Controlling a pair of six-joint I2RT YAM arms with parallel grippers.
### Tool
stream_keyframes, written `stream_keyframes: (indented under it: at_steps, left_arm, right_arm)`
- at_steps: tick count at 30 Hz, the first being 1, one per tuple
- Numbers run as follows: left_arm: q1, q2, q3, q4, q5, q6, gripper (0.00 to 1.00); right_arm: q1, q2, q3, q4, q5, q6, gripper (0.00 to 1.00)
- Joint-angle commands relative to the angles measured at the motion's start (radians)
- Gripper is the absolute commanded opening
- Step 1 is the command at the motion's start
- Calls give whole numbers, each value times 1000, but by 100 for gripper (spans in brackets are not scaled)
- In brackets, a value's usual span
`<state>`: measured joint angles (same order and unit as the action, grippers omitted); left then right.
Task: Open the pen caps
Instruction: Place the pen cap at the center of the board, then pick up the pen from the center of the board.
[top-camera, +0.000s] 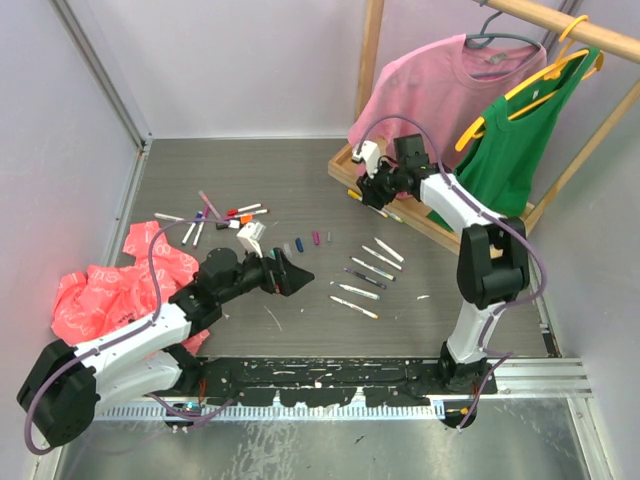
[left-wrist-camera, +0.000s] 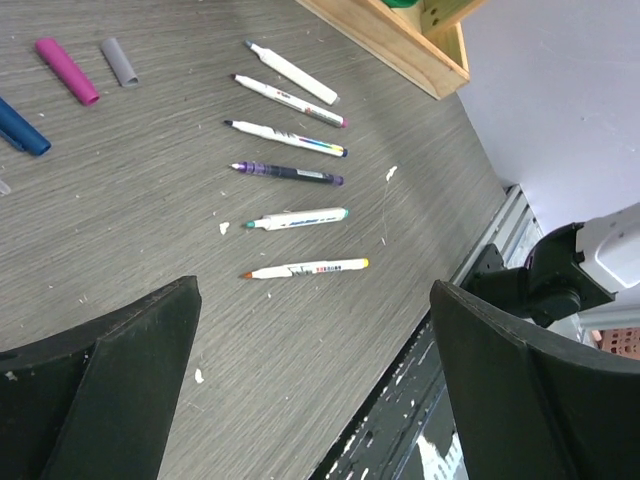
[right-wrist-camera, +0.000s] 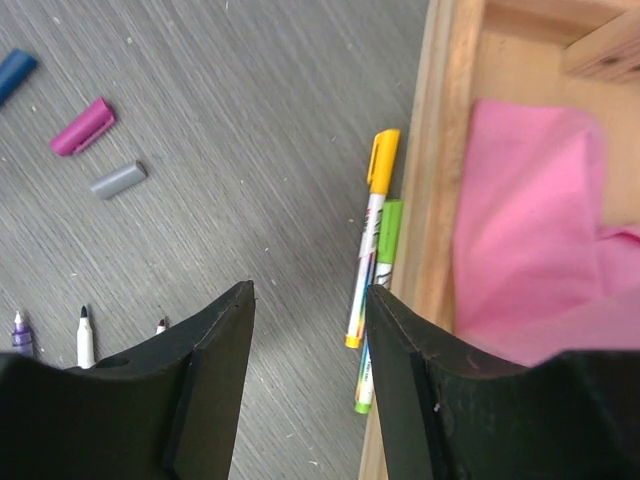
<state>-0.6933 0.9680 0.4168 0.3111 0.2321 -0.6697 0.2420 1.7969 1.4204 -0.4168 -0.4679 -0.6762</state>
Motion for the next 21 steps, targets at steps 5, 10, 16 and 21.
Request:
stream_keyframes:
  at_steps: [5,10,16,21]
  left_arm:
    - [3,-6,-65,207,56,-48,98]
    - [4,28,-89,289,77,-85,98]
    - [3,62,-100,332,93,-119,98]
    - [3,57,-112,341,95,-130,98]
  right_arm:
    - [-6,121,120,-57,54,-34,54]
    - [-6,176,150,-54,111,-44,54]
    - [-8,215,172,-46,158,-34,54]
    - [-8,237,193,-45,157,-25,55]
